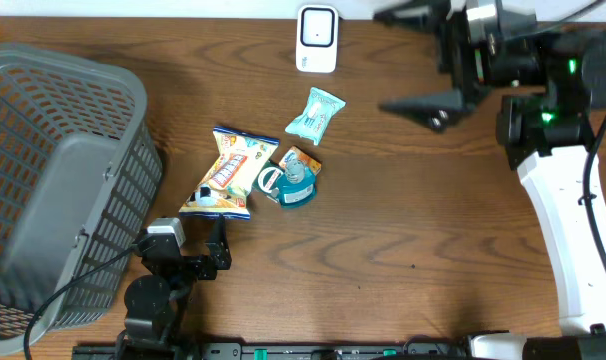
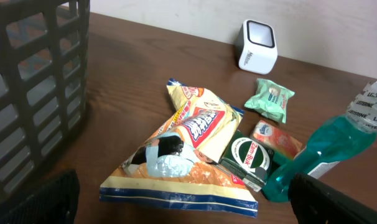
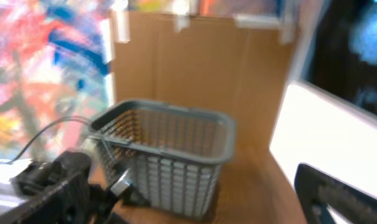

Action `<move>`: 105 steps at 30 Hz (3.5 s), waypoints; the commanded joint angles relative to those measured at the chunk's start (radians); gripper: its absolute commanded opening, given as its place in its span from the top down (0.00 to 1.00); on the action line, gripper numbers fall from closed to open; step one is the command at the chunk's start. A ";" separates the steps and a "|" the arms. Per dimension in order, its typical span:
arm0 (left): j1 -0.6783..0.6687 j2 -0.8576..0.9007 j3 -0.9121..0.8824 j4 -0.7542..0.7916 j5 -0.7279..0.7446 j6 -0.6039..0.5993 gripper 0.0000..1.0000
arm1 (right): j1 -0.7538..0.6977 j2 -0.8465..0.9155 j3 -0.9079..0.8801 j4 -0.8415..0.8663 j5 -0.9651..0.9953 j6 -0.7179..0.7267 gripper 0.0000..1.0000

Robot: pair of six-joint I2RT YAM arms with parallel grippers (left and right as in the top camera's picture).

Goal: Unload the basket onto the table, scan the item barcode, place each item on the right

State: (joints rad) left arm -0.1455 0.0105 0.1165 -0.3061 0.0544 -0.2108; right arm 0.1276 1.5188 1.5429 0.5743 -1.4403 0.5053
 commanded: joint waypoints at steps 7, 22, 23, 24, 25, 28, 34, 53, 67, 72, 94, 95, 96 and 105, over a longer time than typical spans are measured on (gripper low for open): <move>0.005 -0.005 -0.016 -0.021 0.010 -0.005 0.02 | 0.344 0.074 0.077 -0.888 1.048 -1.075 0.01; 0.005 -0.005 -0.016 -0.021 0.010 -0.005 0.02 | 0.393 0.323 0.077 -1.432 0.909 -1.414 0.01; 0.005 -0.005 -0.016 -0.021 0.010 -0.005 0.02 | 0.397 0.341 0.077 -1.439 0.905 -1.430 0.01; 0.005 -0.005 -0.016 -0.021 0.010 -0.005 0.02 | 0.401 0.354 0.077 -1.445 0.902 -1.444 0.02; 0.005 -0.005 -0.016 -0.021 0.010 -0.005 0.02 | 0.404 0.367 0.077 -1.451 0.896 -1.455 0.02; 0.005 -0.005 -0.016 -0.021 0.010 -0.005 0.02 | 0.407 0.401 0.077 -1.459 0.863 -1.472 0.02; 0.005 -0.005 -0.016 -0.021 0.010 -0.005 0.02 | 0.407 0.435 0.077 -1.461 0.826 -1.490 0.01; 0.005 -0.005 -0.016 -0.021 0.010 -0.005 0.02 | 0.461 0.545 0.077 -1.442 0.813 -1.497 0.66; 0.005 -0.005 -0.016 -0.021 0.010 -0.005 0.02 | 0.436 0.527 0.080 -1.428 0.777 -1.418 0.94; 0.005 -0.005 -0.016 -0.021 0.010 -0.005 0.02 | 0.413 0.523 0.080 -1.442 0.866 -1.361 0.91; 0.005 -0.005 -0.016 -0.021 0.010 -0.005 0.02 | 0.162 0.428 0.008 -1.384 0.838 -1.358 0.85; 0.005 -0.005 -0.016 -0.021 0.010 -0.005 0.02 | 0.162 0.428 -0.006 -1.364 0.843 -1.358 0.84; 0.005 -0.005 -0.016 -0.021 0.010 -0.005 0.02 | 0.162 0.428 -0.018 -1.348 0.849 -1.354 0.83; 0.005 -0.005 -0.016 -0.021 0.010 -0.005 0.02 | 0.161 0.429 -0.107 -1.270 0.892 -1.286 0.66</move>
State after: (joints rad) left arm -0.1455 0.0105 0.1169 -0.3069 0.0547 -0.2108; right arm 0.2874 1.9614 1.4612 -0.6849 -0.5491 -0.8234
